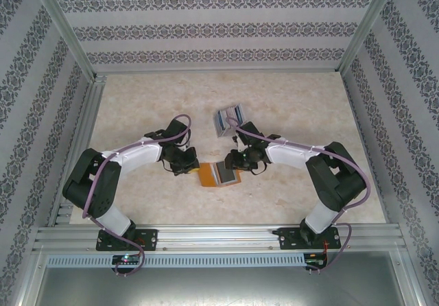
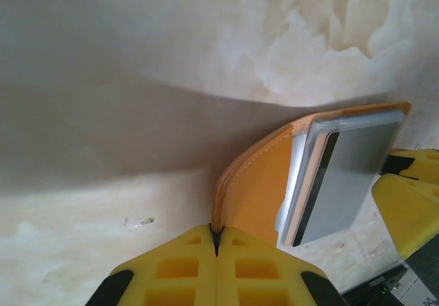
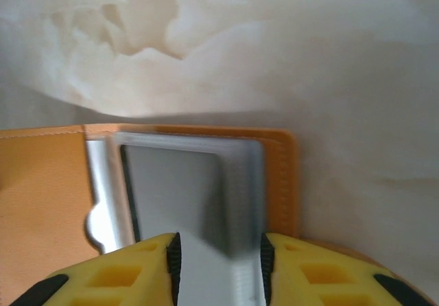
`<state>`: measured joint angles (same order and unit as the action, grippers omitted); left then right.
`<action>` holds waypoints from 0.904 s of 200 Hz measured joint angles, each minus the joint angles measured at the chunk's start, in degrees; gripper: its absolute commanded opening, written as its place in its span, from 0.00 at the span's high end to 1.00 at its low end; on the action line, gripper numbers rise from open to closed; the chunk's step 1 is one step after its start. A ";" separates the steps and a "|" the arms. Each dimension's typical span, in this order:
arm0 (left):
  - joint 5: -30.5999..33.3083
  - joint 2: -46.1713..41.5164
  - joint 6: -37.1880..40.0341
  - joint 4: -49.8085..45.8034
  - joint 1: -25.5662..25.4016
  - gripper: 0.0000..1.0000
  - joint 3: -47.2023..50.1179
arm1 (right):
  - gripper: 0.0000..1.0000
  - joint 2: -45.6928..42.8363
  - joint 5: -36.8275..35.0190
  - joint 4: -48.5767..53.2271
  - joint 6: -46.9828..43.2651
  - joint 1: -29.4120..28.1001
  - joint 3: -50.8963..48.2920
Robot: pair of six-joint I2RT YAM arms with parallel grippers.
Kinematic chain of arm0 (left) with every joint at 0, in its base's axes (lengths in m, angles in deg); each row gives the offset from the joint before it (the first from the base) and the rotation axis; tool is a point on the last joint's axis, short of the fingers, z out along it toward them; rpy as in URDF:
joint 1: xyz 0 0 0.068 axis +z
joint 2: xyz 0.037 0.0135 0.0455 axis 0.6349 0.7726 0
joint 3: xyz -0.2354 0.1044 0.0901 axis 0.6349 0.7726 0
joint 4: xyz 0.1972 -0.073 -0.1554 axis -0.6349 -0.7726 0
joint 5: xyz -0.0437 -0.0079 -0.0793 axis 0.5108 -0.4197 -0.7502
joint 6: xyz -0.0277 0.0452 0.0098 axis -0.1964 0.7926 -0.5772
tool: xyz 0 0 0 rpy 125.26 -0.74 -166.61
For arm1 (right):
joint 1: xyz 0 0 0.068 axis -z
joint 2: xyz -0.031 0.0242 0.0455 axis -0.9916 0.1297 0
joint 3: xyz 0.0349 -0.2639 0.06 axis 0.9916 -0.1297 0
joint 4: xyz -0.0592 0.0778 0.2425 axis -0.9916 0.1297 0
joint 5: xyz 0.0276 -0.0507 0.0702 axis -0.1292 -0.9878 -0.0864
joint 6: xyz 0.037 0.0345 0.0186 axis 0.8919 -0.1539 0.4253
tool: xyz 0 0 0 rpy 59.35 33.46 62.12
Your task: Put the credit cards into the card holder
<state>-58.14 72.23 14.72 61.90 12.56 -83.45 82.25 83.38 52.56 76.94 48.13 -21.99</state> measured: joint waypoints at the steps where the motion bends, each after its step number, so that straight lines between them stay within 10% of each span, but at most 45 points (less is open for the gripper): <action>1: 0.07 0.00 0.00 0.04 0.00 1.00 0.02 | 0.61 -0.07 -0.24 0.11 -0.04 0.00 0.00; 181: 0.04 -0.09 -1.77 4.33 0.35 1.00 1.90 | 0.69 -0.57 1.38 1.16 0.42 -2.58 2.62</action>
<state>-58.10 72.14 12.95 66.23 12.91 -81.55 81.68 84.76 53.72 77.35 45.55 -19.37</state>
